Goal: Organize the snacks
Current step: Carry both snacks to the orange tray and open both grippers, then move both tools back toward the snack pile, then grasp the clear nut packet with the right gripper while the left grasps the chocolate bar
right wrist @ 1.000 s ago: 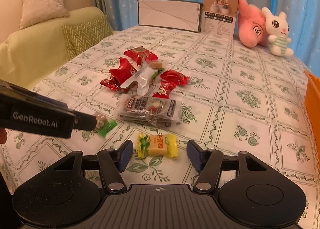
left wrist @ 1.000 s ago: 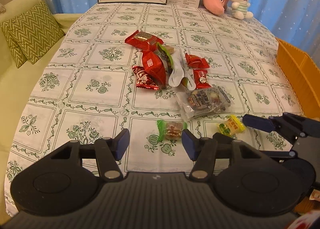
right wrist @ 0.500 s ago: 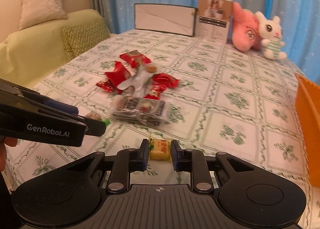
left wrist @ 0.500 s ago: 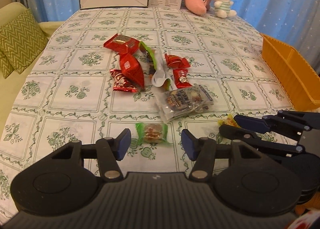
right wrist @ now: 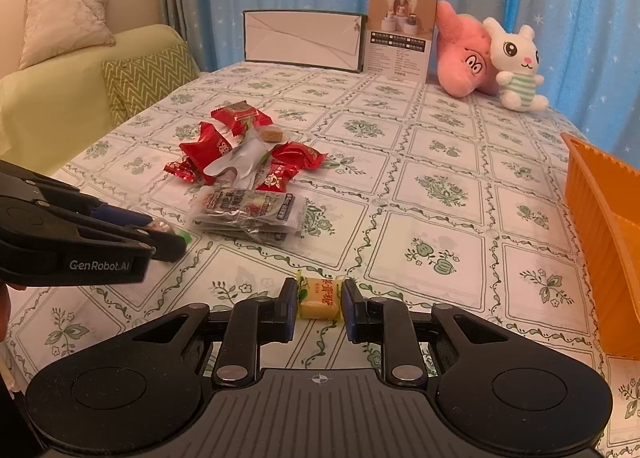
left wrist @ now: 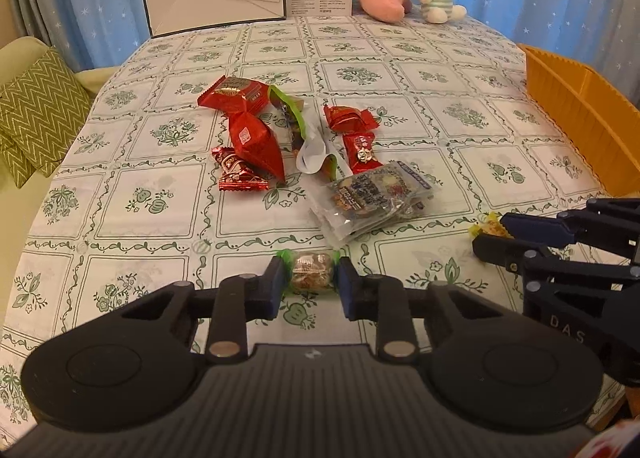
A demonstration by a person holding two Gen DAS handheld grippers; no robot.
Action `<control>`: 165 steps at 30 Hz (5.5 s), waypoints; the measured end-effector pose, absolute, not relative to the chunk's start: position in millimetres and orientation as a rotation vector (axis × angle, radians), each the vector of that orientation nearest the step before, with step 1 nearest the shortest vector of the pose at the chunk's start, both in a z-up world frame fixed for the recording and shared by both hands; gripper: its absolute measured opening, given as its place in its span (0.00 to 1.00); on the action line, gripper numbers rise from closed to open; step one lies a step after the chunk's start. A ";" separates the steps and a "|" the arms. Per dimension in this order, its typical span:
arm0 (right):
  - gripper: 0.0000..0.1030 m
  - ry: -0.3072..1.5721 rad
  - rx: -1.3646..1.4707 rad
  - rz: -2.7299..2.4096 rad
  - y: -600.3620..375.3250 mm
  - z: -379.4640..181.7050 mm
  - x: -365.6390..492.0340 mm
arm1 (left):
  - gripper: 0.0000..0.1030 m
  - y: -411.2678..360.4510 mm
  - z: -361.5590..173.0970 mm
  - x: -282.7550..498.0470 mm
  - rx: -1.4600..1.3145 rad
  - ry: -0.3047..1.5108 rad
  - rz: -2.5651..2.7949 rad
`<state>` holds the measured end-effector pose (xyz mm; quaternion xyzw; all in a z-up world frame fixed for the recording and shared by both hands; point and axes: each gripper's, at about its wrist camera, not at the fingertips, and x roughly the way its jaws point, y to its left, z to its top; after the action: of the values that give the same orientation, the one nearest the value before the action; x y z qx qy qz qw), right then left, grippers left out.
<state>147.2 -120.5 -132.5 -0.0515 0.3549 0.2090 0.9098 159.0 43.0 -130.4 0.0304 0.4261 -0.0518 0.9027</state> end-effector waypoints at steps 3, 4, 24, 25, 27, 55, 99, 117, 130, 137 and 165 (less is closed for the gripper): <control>0.23 0.735 -0.092 0.423 -123.8 -130.6 146.5 | 0.23 39.7 -128.3 155.8 0.057 0.880 -0.114; 0.23 0.733 -0.090 0.419 -125.3 -129.5 145.7 | 0.22 38.0 -126.9 153.7 0.058 0.878 -0.112; 0.23 0.610 0.004 0.213 -222.9 -68.3 115.7 | 0.21 -53.9 -64.2 141.9 0.114 0.767 -0.270; 0.23 0.601 0.012 0.193 -232.1 -64.7 115.9 | 0.21 -63.5 -60.8 143.9 0.116 0.758 -0.289; 0.23 0.586 0.027 0.149 -251.6 -58.5 116.7 | 0.21 -81.5 -54.8 148.6 0.115 0.744 -0.325; 0.23 0.580 0.291 -0.129 -411.3 -48.6 147.4 | 0.37 -223.8 -60.2 214.8 0.087 0.700 -0.603; 0.57 0.607 0.287 0.031 -307.8 -20.6 51.8 | 0.58 -72.5 -31.0 85.4 -0.024 0.698 -0.274; 0.57 0.658 0.193 0.175 -230.7 -23.8 51.6 | 0.58 22.9 -35.5 65.0 -0.050 0.712 -0.082; 0.57 0.713 0.187 0.253 -193.0 -35.2 77.8 | 0.57 55.8 -41.0 83.9 -0.021 0.743 -0.032; 0.57 0.740 0.183 0.314 -159.7 -46.7 102.1 | 0.57 77.1 -45.8 105.9 -0.003 0.752 -0.016; 0.57 0.878 0.193 0.184 -46.7 -124.8 213.6 | 0.56 127.1 -96.4 191.7 -0.060 0.799 0.027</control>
<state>213.6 -46.7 -124.9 0.0929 0.4240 0.0888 0.8965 191.7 127.1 -96.4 -0.0290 0.3889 0.0132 0.9207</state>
